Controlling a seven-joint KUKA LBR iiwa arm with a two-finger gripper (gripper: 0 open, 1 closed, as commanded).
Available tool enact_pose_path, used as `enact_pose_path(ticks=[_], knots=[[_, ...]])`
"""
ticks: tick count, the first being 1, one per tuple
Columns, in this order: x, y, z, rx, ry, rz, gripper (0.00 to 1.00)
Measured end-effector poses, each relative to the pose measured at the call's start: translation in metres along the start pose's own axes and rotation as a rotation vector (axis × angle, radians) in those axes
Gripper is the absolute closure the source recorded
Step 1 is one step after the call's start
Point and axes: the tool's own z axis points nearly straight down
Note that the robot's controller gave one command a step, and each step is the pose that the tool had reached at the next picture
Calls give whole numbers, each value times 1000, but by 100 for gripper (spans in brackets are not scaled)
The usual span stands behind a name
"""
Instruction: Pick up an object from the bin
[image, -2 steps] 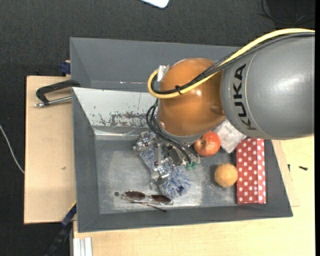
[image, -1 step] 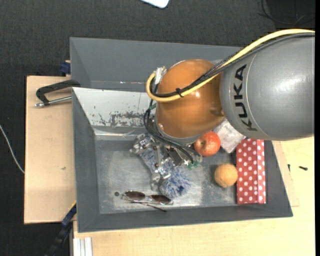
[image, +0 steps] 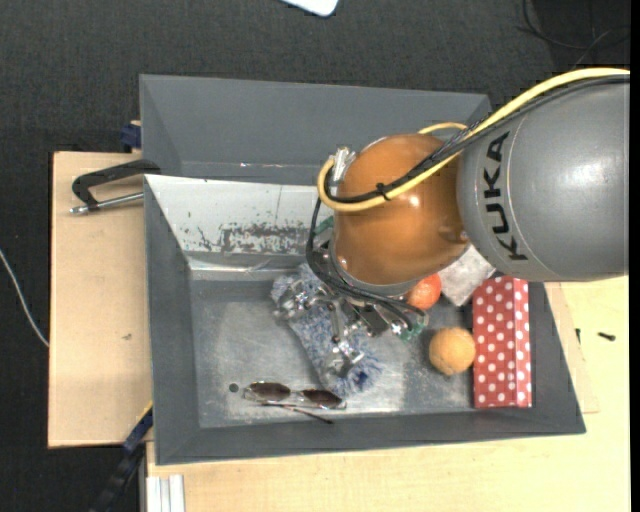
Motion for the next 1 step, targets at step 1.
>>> enact_pose_path(ticks=[1], knots=[[-17,37,-1,0,-4,-222,100]])
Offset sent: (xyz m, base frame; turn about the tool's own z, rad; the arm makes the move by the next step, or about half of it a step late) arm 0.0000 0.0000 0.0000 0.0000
